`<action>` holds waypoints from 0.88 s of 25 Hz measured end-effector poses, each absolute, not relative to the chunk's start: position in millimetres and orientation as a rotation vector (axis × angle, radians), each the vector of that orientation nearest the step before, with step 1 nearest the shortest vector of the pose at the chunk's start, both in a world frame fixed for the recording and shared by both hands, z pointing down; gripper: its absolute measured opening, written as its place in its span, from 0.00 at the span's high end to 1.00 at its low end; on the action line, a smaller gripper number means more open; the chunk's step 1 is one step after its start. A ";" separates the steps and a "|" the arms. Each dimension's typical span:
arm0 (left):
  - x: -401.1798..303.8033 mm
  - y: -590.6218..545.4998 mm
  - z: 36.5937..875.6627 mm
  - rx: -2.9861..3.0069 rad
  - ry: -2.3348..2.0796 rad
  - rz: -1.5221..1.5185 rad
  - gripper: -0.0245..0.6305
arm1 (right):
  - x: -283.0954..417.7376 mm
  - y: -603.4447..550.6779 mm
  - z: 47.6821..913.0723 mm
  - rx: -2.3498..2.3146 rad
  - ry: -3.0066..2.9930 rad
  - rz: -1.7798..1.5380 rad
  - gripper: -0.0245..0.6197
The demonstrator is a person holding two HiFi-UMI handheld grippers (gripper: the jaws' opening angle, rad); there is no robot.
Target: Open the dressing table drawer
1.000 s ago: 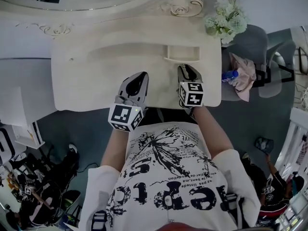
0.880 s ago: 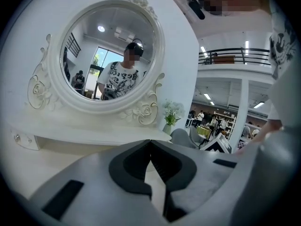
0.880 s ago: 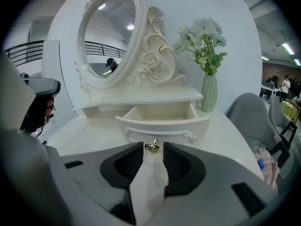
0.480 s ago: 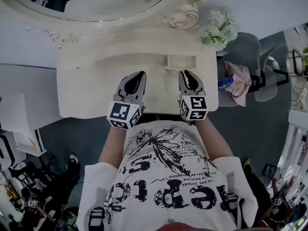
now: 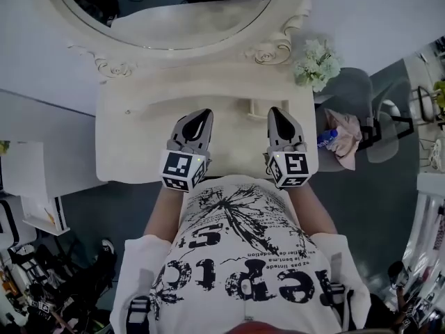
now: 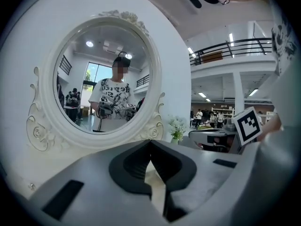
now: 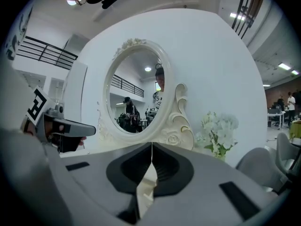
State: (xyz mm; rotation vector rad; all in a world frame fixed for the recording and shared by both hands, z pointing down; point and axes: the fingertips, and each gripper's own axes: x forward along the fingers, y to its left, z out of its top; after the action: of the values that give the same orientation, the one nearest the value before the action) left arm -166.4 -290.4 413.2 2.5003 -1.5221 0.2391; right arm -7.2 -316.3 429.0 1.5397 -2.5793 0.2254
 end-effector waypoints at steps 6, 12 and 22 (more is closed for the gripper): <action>-173.4 -290.9 403.5 2.524 -1.524 0.223 0.93 | -15.7 -313.6 417.4 1.533 -2.623 0.227 0.94; -172.7 -290.7 404.1 2.530 -1.506 0.215 0.93 | -21.8 -312.4 415.9 1.489 -2.668 0.228 0.94; -171.6 -296.3 406.2 2.527 -1.491 0.208 0.93 | -21.5 -315.1 418.4 1.481 -2.636 0.213 0.94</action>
State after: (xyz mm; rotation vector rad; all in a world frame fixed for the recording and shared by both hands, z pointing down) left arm -171.6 -296.3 406.2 2.5272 -1.4911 0.2081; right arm -21.5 -315.1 418.4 1.4805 -2.6363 0.2131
